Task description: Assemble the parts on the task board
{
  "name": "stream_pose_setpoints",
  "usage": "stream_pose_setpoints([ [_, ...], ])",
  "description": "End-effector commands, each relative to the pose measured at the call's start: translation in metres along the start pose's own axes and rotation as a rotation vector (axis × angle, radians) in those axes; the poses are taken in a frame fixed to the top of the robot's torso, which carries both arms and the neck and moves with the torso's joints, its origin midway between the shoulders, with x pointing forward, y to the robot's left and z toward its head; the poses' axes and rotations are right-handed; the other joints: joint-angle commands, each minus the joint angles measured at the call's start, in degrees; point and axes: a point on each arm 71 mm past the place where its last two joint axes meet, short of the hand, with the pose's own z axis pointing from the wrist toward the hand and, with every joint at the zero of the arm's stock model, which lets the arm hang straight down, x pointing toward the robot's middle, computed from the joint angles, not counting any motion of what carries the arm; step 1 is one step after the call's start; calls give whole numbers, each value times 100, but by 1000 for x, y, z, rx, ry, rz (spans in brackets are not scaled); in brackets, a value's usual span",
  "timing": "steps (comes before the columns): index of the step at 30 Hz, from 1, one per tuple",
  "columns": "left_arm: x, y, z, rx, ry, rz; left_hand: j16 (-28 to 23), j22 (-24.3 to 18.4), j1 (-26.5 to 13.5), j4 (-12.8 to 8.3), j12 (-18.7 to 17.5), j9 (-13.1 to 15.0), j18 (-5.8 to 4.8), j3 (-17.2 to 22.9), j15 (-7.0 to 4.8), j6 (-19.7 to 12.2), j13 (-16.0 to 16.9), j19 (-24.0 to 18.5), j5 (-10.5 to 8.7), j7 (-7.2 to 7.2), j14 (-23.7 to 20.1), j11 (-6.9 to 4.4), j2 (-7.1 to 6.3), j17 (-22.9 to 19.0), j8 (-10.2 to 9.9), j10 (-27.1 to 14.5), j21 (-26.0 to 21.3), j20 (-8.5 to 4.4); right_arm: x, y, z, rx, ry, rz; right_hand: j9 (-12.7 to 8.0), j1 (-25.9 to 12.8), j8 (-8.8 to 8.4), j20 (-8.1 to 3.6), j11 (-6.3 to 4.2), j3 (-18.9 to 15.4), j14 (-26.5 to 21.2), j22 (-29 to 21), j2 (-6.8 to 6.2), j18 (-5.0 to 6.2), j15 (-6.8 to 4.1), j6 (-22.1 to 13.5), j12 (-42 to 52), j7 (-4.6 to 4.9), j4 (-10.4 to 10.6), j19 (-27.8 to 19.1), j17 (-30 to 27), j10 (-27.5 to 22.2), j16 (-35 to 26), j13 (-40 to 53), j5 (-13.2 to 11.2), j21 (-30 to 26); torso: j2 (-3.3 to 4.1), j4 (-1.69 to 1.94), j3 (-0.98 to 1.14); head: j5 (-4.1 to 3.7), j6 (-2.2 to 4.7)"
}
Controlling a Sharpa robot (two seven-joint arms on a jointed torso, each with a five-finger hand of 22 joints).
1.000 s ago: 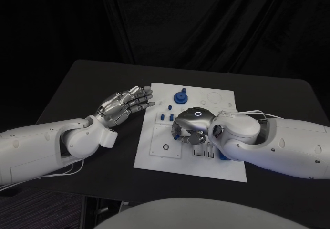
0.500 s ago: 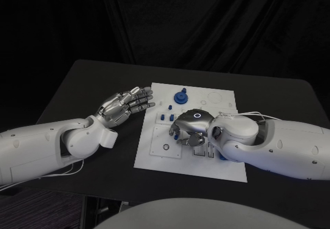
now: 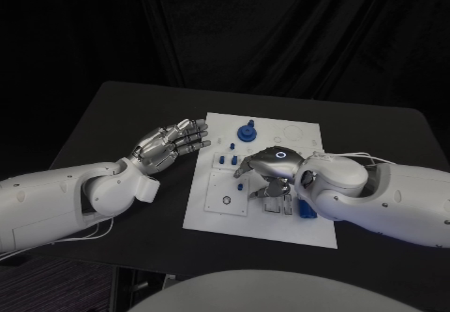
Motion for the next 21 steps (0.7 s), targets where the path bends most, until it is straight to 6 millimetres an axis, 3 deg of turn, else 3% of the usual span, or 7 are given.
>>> stream_pose_setpoints([
  [1,1,0,-1,7,7,-11,38,5,50,-34,31,8,72,6,21,61,9,-3,38,438,2,49,18,8,36,10,28,2,-21,-6,-8,-18,-123,23,-31,86,19,-2,-8,-52,-14,278,-25,26,1,-2,79,21,33,5,59,-195,76,-16,63,75,0,-11,6,-4,-1],
  [7,1,-1,-2,14,1,-10,57,38,56,-46,49,13,67,9,25,92,12,24,45,440,9,54,12,11,47,25,45,2,-54,-32,-35,7,-218,28,-56,-418,215,-67,-48,-42,699,632,23,-220,-72,455,530,15,38,766,906,216,939,-51,-214,1927,2,-11,9,-99,-1],
  [9,1,-1,-2,18,0,-10,95,77,65,-62,78,19,62,17,29,123,17,62,54,437,28,49,12,17,61,51,70,1,-62,-43,-48,29,-239,23,-96,-774,221,-161,-124,15,1553,1251,99,-697,-104,602,577,-95,-12,1646,2574,749,2258,-134,-186,4985,2,-11,9,-132,-1],
  [10,1,-1,-2,19,-1,-9,99,85,68,-66,83,19,60,19,30,124,18,70,56,433,30,44,11,17,63,54,76,1,-63,-47,-52,40,-241,21,-124,-778,210,-112,-122,84,1620,1340,178,-773,-23,666,514,-82,22,1746,2769,1028,2400,-212,-177,5413,1,-15,8,-139,-1],
  [12,1,-1,-2,19,-3,-9,105,95,71,-72,87,19,59,22,29,120,18,81,60,427,33,37,10,18,65,56,84,0,-64,-57,-60,75,-234,19,-167,-813,210,-111,-127,101,1597,1311,199,-748,-82,834,249,-135,29,1714,2691,1217,2358,-380,-188,5333,1,-14,7,-148,-1],
  [14,1,-1,-3,18,-5,-9,107,99,73,-76,87,18,58,22,29,115,17,86,62,422,33,29,7,17,65,53,89,0,-64,-67,-67,116,-218,19,-209,-850,186,-82,-112,82,1574,1284,161,-728,-47,931,51,0,28,1673,2604,1322,2306,-495,-225,5255,0,-15,3,-158,-1],
  [21,1,1,-2,14,-3,-13,102,99,73,-79,77,15,57,23,28,88,14,88,63,419,30,25,4,16,61,39,91,0,-51,-91,-85,241,-158,19,-292,-856,99,-49,-99,30,1443,1138,105,-616,-31,971,-159,114,28,1466,2220,1460,2062,-622,-270,4754,1,-10,8,-218,-1],
])
